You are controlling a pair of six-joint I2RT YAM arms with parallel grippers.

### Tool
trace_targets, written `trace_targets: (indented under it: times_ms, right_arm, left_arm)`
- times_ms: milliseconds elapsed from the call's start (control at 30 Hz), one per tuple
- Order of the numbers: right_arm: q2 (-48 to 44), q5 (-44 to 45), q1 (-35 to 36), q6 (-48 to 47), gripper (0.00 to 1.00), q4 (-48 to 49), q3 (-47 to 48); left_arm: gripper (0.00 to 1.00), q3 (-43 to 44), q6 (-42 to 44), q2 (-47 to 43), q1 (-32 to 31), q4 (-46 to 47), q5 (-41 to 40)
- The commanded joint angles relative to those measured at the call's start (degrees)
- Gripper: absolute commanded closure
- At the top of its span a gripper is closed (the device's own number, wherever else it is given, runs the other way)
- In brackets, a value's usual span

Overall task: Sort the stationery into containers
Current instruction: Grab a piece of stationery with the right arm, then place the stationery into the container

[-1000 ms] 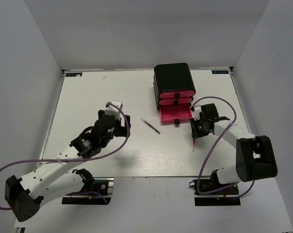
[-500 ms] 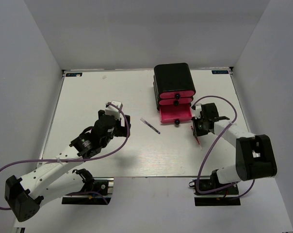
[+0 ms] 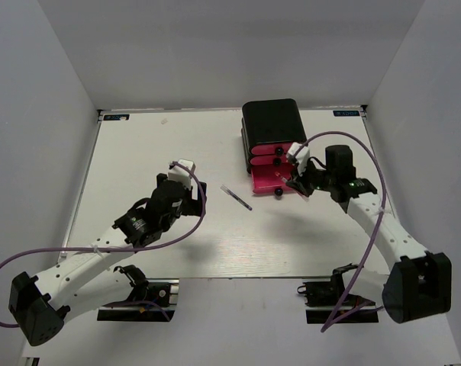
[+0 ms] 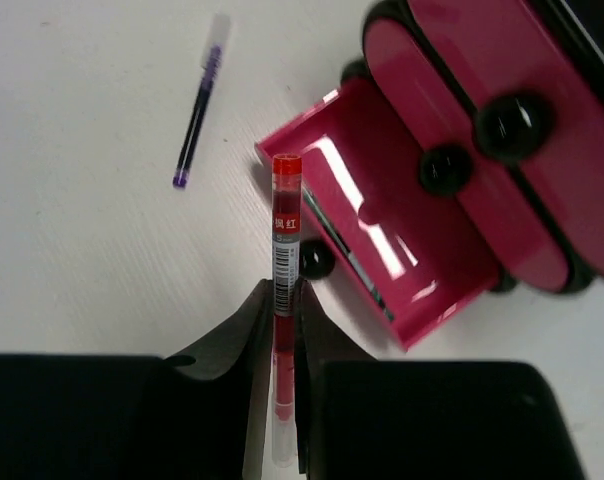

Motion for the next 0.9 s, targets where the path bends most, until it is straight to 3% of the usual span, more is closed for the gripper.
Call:
trace_targets:
  times_ms: [0, 267, 400, 567, 667, 733, 767, 867]
  right_arm:
    - [4.35, -9.01, 1.66, -16.61, 1.00, 1.00, 4.32]
    - [13.13, -9.11, 4.48, -42.97, 1.00, 3.55, 6.87]
    - [15.25, -10.43, 4.22, -50.10, 1.00, 7.76, 5.38]
    - [21.48, -12.36, 4.48, -51.35, 1.00, 8.99, 7.57]
    - [24.29, -13.07, 4.39, -49.33, 0.87, 9.36, 9.50]
    - [25.53, -12.80, 4.22, -47.76, 0.63, 9.34, 10.04]
    - [25.62, -12.72, 4.13, -47.14, 0.57, 10.40, 9.17]
    - [23.87, -12.28, 3.95, -43.88, 0.53, 17.68, 6.26]
  left_arm:
    - [0.01, -1.05, 0.52, -0.44, 0.21, 1.67, 0.23]
    - [0.01, -2.18, 0.52, 0.18, 0.21, 3.35, 4.36]
    - [0.01, -2.19, -0.01, 0.18, 0.21, 3.88, 4.99]
    - [0.01, -2.81, -2.37, 0.18, 0.21, 4.41, 7.09]
    - [0.01, -4.03, -7.81, 0.70, 0.21, 6.50, 8.41]
    - [0.01, -5.61, -14.13, 2.01, 0.21, 8.00, 9.11]
    - [0.01, -5.62, -16.68, 2.63, 0.21, 9.31, 9.73]
    - [0.01, -6.23, -26.44, 5.87, 0.21, 12.13, 10.96]
